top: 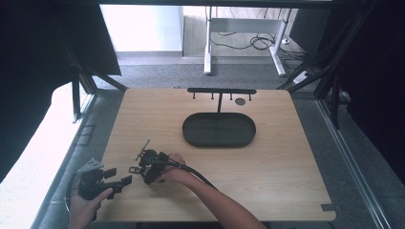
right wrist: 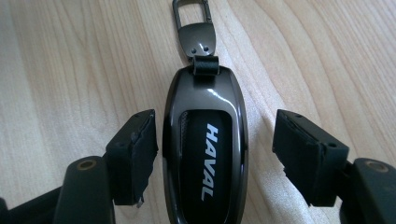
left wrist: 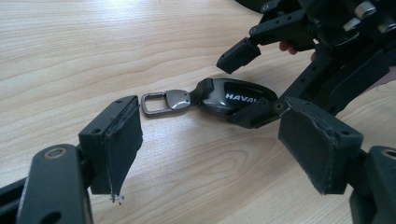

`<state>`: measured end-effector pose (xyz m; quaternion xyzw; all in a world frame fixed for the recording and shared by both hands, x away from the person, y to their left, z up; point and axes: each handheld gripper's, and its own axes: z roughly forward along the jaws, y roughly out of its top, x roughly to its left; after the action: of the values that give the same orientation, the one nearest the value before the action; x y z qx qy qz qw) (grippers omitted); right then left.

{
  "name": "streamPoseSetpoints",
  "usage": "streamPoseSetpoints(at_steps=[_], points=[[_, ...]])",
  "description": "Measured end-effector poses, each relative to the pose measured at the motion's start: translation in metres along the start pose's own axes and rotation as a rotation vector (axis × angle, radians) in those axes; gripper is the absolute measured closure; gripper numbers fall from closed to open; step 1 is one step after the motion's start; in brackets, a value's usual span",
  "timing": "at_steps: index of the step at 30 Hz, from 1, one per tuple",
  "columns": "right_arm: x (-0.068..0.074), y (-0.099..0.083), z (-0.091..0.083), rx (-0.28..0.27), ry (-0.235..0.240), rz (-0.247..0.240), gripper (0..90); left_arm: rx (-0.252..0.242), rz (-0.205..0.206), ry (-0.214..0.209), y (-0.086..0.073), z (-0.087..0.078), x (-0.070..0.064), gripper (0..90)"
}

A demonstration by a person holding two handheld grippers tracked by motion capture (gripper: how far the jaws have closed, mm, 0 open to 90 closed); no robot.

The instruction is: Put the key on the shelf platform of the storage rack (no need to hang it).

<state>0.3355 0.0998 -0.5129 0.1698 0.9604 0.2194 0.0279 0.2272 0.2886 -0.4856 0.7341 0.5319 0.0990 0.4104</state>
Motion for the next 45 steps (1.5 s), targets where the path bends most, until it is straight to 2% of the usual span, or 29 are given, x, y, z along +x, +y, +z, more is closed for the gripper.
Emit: streamPoseSetpoints(at_steps=[8, 10, 12, 13, 19, 24, 27, 30, 31, 34, 36, 45], points=[[0.000, 0.000, 0.004, 0.010, 0.001, -0.008, 32.4, -0.001, 0.000, 0.002, 0.000, 0.000, 0.000, 21.8], [0.000, 0.001, 0.005, 0.004, -0.005, -0.027, 36.7, -0.001, 0.000, 0.000, 0.000, 0.000, 0.000, 21.8], [0.000, 0.001, 0.004, 0.006, -0.004, -0.025, 38.8, -0.001, -0.001, 0.000, 0.000, 0.000, 0.000, 21.8], [0.001, 0.001, 0.003, 0.009, -0.003, -0.031, 47.5, -0.002, -0.002, 0.002, 0.000, 0.000, 0.000, 21.8], [-0.001, 0.003, 0.001, 0.036, 0.002, -0.033, 48.8, -0.002, -0.001, 0.001, 0.000, 0.000, 0.000, 21.8], [-0.004, 0.002, -0.001, 0.034, 0.015, -0.037, 49.0, -0.011, -0.008, 0.008, 0.000, -0.001, 0.001, 21.9], [-0.005, 0.003, -0.007, 0.014, 0.034, -0.020, 49.1, -0.015, -0.008, 0.008, 0.000, -0.003, 0.002, 21.9], [-0.005, 0.004, -0.012, 0.005, 0.035, -0.024, 49.1, -0.017, -0.009, 0.009, 0.000, -0.003, 0.003, 21.9], [-0.006, 0.004, -0.019, -0.006, 0.039, -0.034, 49.1, -0.019, -0.009, 0.011, 0.000, -0.004, 0.002, 21.9], [-0.006, 0.004, -0.024, -0.011, 0.043, -0.033, 49.1, -0.020, -0.011, 0.012, 0.000, -0.004, 0.002, 21.9], [-0.008, 0.003, -0.033, -0.030, 0.048, -0.028, 49.2, -0.019, -0.006, 0.012, 0.000, -0.003, 0.002, 21.9], [-0.014, 0.000, -0.055, -0.070, 0.040, -0.025, 49.2, -0.020, -0.009, 0.013, 0.000, -0.003, 0.002, 21.9]])
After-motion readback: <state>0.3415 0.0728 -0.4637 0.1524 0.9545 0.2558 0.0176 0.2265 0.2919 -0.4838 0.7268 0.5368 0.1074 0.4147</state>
